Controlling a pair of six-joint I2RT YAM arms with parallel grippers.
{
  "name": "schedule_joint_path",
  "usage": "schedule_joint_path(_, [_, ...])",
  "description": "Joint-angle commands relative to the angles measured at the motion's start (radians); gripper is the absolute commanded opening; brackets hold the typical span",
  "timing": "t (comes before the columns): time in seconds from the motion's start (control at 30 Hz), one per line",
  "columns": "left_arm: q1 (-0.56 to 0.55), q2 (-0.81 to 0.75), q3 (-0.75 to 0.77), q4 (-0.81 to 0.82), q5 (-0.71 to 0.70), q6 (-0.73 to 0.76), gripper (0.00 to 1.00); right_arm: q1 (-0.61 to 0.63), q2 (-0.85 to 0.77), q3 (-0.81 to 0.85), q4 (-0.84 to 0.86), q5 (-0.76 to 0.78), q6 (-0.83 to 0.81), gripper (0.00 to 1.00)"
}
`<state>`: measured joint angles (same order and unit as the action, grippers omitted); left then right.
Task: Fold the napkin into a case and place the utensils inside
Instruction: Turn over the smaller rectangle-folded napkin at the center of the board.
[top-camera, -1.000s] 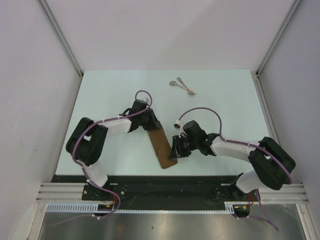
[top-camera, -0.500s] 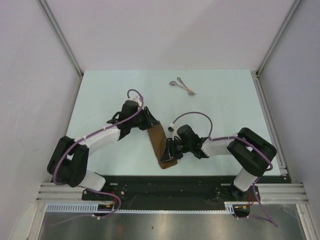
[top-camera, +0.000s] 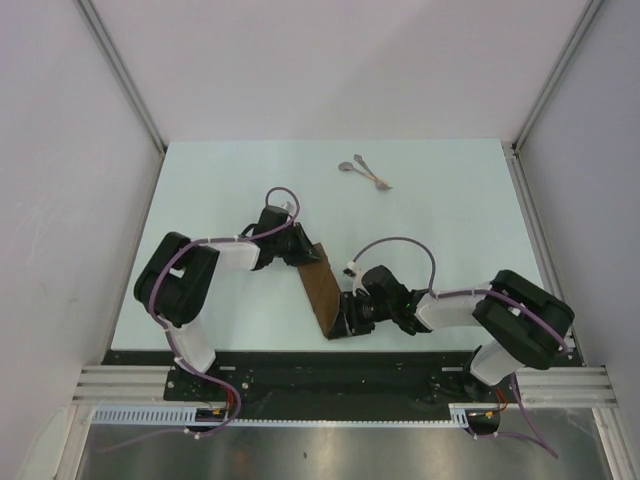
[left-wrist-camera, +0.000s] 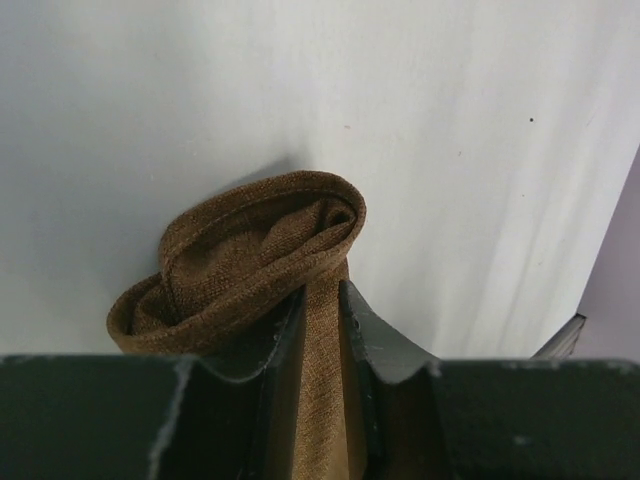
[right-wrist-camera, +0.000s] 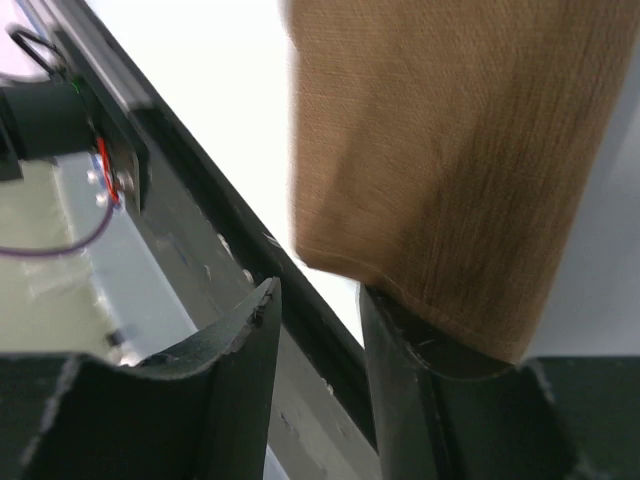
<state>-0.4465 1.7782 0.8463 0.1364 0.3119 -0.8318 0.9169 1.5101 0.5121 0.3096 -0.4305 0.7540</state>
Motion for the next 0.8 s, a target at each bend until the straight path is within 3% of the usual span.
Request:
schedule_joint_path(0.0, [0.017, 0.003, 0.014, 0.025, -0.025, -0.007, 0.25, -0.012, 0.079, -0.050, 0.059, 0.026, 0.016, 0.43])
schedule_joint_path(0.2, [0.009, -0.089, 0.074, -0.026, -0.014, 0.003, 0.27, 0.002, -0.045, -0.003, -0.070, 0.049, -0.001, 0.43])
schedule_joint_path(0.43, [0.017, 0.047, 0.119, -0.041, -0.059, 0.026, 0.26, 0.017, -0.214, 0.083, -0.222, 0.081, 0.005, 0.43])
schedule_joint_path(0.57, [0.015, 0.075, 0.106, -0.052, -0.134, 0.049, 0.26, -0.003, -0.286, 0.092, -0.381, 0.206, 0.060, 0.44])
schedule_joint_path(0.77, [0.025, -0.023, 0.088, -0.101, -0.221, 0.063, 0.27, -0.052, -0.382, -0.004, -0.454, 0.288, 0.201, 0.62])
